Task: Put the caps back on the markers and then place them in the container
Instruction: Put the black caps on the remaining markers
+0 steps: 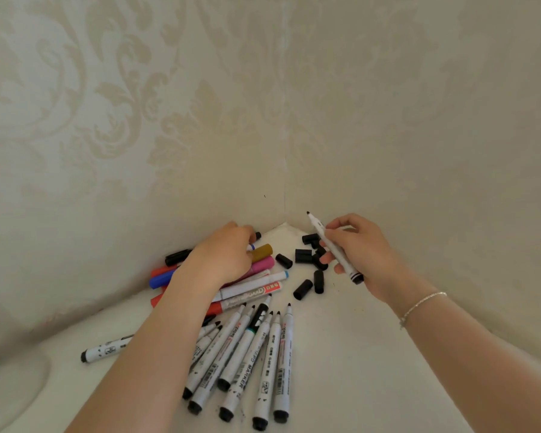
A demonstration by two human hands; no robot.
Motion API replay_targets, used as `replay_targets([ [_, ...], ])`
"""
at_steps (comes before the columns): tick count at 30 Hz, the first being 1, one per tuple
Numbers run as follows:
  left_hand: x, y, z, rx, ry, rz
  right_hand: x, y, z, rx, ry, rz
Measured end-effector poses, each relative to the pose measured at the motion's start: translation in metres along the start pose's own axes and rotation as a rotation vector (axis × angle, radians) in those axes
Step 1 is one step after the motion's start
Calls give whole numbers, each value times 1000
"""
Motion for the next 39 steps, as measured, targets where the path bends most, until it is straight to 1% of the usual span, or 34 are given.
replay_targets([
  [4,-4,2,32,38,67,72,2,-5,15,-97,8,-4],
  [11,-7,29,67,166,141,56,3,-18,44,-227,99,-130],
  [15,-5,41,83,219,181,30,-1,-41,43,-174,36,-57],
  [18,-3,52,86,192,154,-28,-4,-45,43,-172,16,-24],
  [23,-5,55,77,91,84,-52,-9,-38,47,-162,27,-24],
  [27,-4,59,73,130,73,-99,-13,-34,50,-170,33,-49],
  [29,-5,56,71,218,64,-58,-13,-34,49,-168,27,-70],
  [30,-6,53,68,308,46,-25,-12,-35,48,-171,24,-82],
  [33,-7,41,57,681,-29,63,-8,-38,43,-197,17,-141],
  [34,-6,36,54,772,-39,84,-6,-37,41,-202,15,-171],
  [36,-4,29,47,884,-59,131,-3,-32,38,-205,7,-224],
  [39,-2,22,38,932,-102,184,2,-26,34,-186,-5,-271],
])
Point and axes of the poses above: each hand's wrist, its own x-axis away from the middle knuckle, its own y-axis out of the palm, z = x × y, the point moved 10 cm from there along -x, towards the middle knuckle, and after that the axes turned 11 degrees about y, right-handed, at the moved point
